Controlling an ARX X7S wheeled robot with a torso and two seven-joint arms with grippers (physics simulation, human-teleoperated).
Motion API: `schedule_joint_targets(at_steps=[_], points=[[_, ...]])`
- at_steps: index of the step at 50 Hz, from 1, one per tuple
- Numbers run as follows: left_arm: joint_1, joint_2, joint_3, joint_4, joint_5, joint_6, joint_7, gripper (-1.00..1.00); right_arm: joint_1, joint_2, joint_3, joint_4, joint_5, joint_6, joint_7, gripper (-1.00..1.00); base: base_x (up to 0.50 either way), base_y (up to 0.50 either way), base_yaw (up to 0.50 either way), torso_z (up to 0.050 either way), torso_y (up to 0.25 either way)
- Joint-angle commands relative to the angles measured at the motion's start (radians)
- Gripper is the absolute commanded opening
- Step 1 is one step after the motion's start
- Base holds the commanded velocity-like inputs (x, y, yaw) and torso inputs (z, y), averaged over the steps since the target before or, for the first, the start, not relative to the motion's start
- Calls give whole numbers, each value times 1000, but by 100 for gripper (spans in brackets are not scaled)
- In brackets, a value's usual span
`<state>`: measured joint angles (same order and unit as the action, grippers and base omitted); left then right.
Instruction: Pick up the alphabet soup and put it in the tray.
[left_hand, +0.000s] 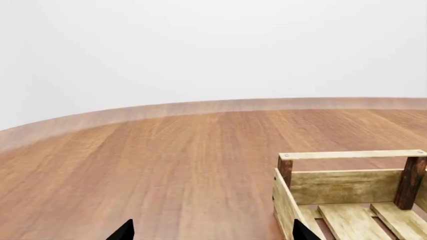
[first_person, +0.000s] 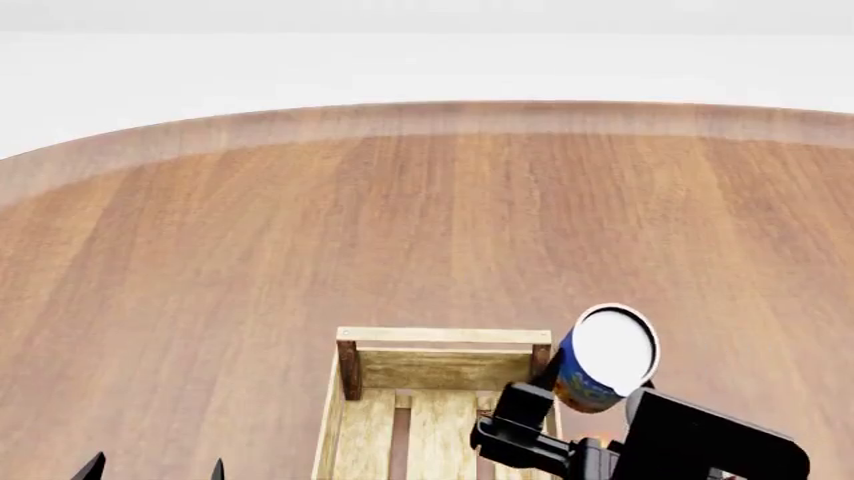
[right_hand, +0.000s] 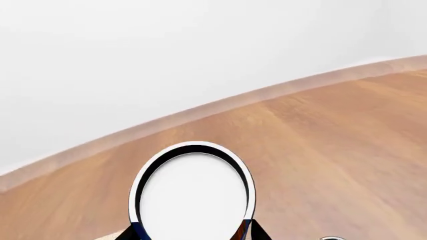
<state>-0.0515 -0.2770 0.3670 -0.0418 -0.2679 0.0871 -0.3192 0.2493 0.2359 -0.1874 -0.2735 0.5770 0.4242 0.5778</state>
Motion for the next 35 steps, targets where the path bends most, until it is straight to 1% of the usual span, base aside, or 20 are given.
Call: schedule_joint_targets(at_steps=[1, 15, 18, 19, 20, 30, 35], points=[[-2, -2, 3, -3, -3, 2, -2, 100, 34, -17, -64, 72, -58, -51, -80, -100, 0, 0, 0, 0, 0], [-2, -6, 7, 0, -5, 4, -5, 100, 87, -46, -132, 218, -77, -89, -166, -100, 0, 0, 0, 0, 1], [-2, -7, 8, 1, -5, 4, -6, 100, 99, -49, -140, 240, -63, -61, -172, -100, 0, 0, 0, 0, 3], [-2, -7, 8, 1, -5, 4, -7, 100, 98, -53, -142, 251, -74, -86, -177, -100, 0, 0, 0, 0, 0], [-1, -7, 8, 2, -6, 4, -7, 100, 105, -51, -150, 261, -76, -66, -175, -100, 0, 0, 0, 0, 0], [-1, -10, 11, 4, -7, 5, -10, 100, 121, -72, -181, 357, -90, -128, -233, -100, 0, 0, 0, 1, 0], [-2, -11, 12, 5, -8, 5, -11, 100, 138, -81, -193, 402, -89, -131, -251, -100, 0, 0, 0, 0, 2]])
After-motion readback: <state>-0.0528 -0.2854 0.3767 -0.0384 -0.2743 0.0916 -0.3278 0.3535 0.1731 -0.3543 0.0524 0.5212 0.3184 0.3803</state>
